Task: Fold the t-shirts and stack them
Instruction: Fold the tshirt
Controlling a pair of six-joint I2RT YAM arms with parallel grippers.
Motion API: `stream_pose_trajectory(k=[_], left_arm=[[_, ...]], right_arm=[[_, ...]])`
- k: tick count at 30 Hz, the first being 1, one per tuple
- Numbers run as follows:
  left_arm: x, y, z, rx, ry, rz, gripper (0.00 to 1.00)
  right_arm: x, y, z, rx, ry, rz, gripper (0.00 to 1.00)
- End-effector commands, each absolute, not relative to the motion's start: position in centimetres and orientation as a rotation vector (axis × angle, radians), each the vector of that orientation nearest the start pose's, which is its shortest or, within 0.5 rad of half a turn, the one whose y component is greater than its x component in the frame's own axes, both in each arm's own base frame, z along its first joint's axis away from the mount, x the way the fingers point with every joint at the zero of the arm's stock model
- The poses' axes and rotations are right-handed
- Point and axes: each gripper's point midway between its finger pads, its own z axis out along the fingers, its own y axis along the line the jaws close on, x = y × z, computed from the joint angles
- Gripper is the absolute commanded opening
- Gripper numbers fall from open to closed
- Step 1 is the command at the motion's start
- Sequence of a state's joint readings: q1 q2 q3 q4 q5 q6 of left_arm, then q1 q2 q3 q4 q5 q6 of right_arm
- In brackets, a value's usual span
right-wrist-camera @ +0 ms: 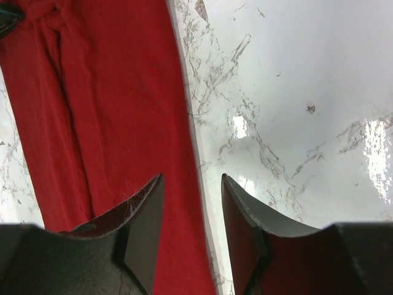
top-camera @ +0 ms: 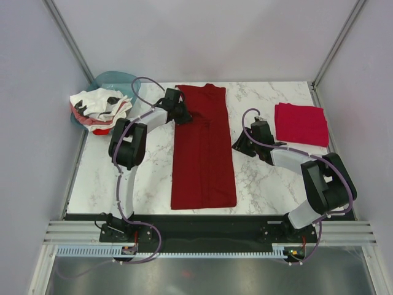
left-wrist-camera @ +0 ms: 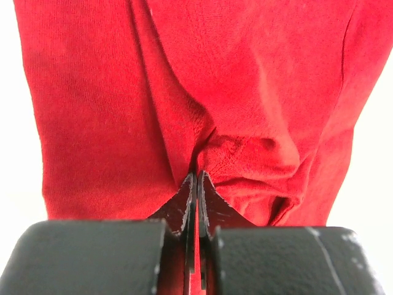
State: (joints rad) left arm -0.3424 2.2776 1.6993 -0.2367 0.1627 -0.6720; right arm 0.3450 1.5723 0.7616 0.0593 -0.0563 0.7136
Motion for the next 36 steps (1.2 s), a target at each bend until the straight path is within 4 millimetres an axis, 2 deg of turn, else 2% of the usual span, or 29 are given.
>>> stream_pose_trajectory(k=[1,7,10,11,13,15,16,18,27,28,30,31,33,36], left_arm=[[51.9,-24.0,6.5,-0.308,2.376,-0.684,0.03],[50.6,-23.7,6.9,-0.298,2.360,-0.703,0.09],[50.3,-23.7,7.2,-0.281,2.332,-0.721,0.22],[50.6,-23.9,7.9,-0.268,2.302,-0.739,0.32],[50.8,-24.1,8.1,-0.242,2.291,-0.745,0.39],[51.1,-24.4,7.7,-0.219,2.299,-0.758,0.41],[51.5,-24.7,8.1,-0.201,2.288,-0.766,0.42],[51.8,-24.8,7.4,-0.198,2.301,-0.773,0.42],[53.6,-25.2,8.3,-0.141,2.270,-0.794,0.43],[53.4,-25.1,7.4,-0.154,2.304,-0.785,0.43],[53.6,-25.3,7.4,-0.158,2.312,-0.797,0.43],[53.3,-25.3,6.5,-0.170,2.346,-0.788,0.43],[53.4,-25.3,6.5,-0.173,2.353,-0.787,0.43],[53.2,-24.3,5.7,-0.228,2.387,-0.717,0.43]], right_arm=[[36.5,17.4,5.9,0.402,2.332,0.620,0.50],[36.4,17.4,5.6,0.402,2.339,0.616,0.50],[36.2,17.4,5.4,0.402,2.345,0.615,0.50],[36.2,17.4,5.4,0.403,2.346,0.617,0.50],[36.2,17.4,5.3,0.403,2.349,0.617,0.50],[36.2,17.5,5.4,0.401,2.349,0.621,0.50],[36.2,17.5,5.3,0.403,2.350,0.621,0.50],[36.2,17.6,5.3,0.401,2.352,0.626,0.50],[36.2,17.8,5.1,0.397,2.363,0.636,0.50],[36.2,17.8,5.0,0.395,2.365,0.636,0.50],[36.2,17.9,5.0,0.396,2.367,0.638,0.49],[36.2,17.8,5.0,0.397,2.367,0.639,0.49],[36.2,17.9,5.0,0.395,2.366,0.640,0.49],[36.2,17.9,5.0,0.394,2.368,0.642,0.49]])
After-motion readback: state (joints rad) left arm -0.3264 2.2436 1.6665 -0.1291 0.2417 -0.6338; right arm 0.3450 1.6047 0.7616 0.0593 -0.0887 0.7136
